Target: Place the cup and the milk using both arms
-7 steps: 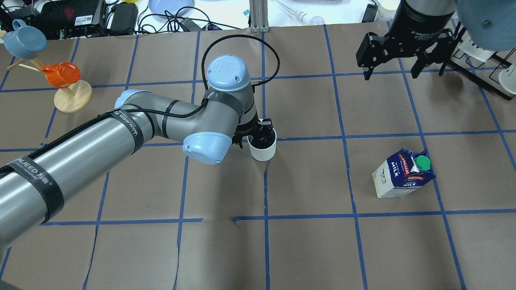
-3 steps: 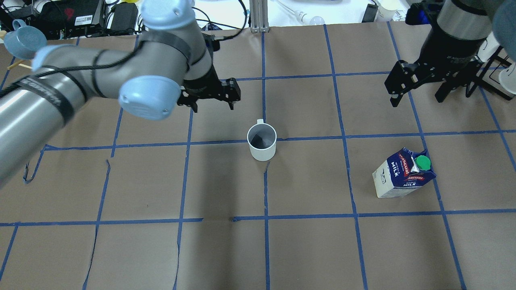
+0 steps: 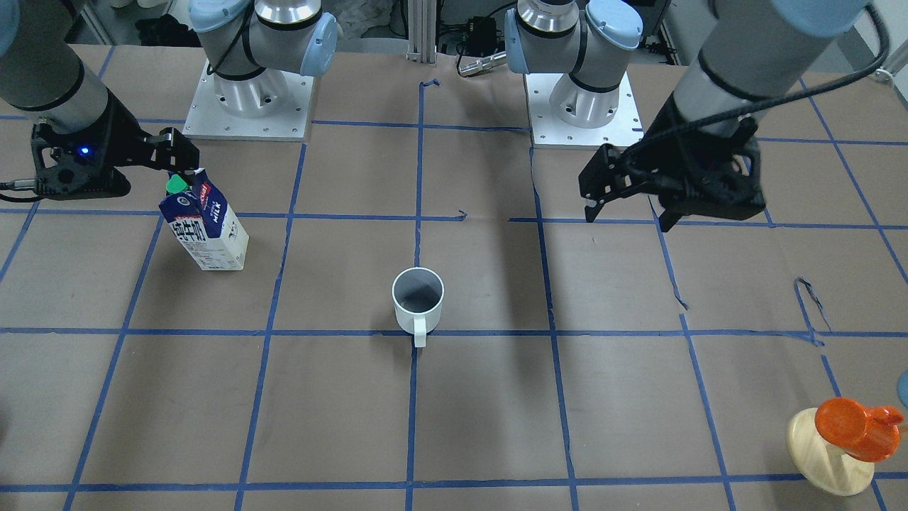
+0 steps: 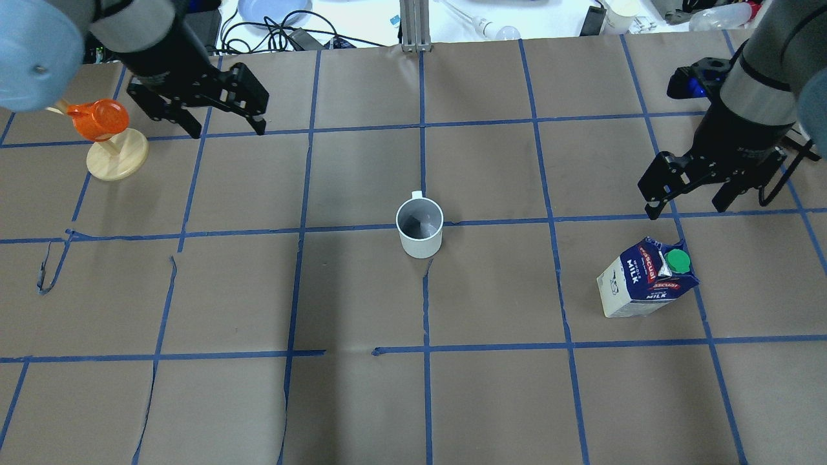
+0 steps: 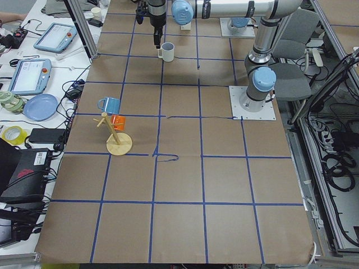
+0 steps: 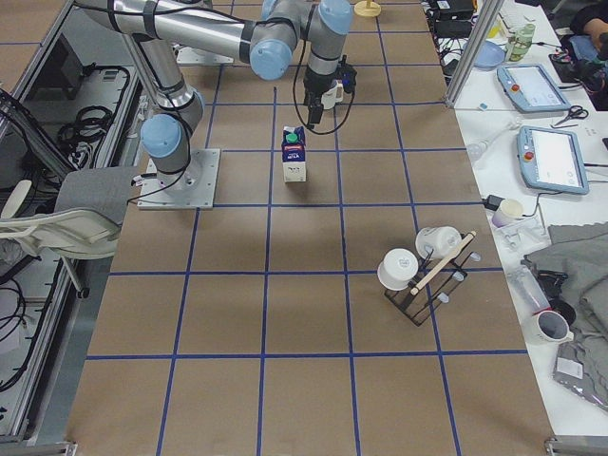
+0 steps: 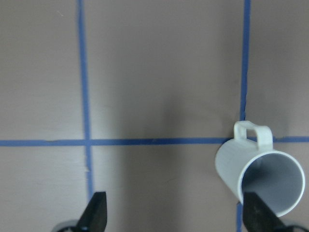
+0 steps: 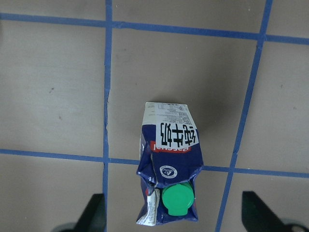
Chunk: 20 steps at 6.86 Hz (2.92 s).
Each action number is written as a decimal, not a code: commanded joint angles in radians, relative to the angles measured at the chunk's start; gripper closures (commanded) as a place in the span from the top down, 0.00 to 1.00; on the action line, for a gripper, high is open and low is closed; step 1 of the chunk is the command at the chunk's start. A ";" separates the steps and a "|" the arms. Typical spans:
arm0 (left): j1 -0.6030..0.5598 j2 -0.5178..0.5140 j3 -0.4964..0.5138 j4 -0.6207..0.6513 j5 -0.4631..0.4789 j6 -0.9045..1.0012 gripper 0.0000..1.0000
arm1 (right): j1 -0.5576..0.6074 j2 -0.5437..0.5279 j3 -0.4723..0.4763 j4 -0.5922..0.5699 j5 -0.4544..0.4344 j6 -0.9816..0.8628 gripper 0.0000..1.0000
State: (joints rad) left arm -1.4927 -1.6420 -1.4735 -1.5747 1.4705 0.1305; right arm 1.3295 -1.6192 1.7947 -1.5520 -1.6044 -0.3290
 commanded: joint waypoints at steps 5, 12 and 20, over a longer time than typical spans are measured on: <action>0.017 0.038 -0.024 -0.011 0.120 -0.002 1.00 | -0.012 -0.007 0.202 -0.109 -0.063 -0.009 0.86; 0.017 0.034 -0.028 0.027 0.094 -0.037 1.00 | -0.007 0.001 0.111 -0.108 -0.046 0.014 0.45; 0.006 0.034 -0.031 0.027 0.094 -0.035 1.00 | 0.397 0.301 -0.256 -0.102 0.014 0.534 0.40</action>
State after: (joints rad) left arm -1.4860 -1.6074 -1.5049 -1.5478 1.5658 0.0949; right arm 1.6459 -1.3371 1.5419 -1.6516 -1.5927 0.0946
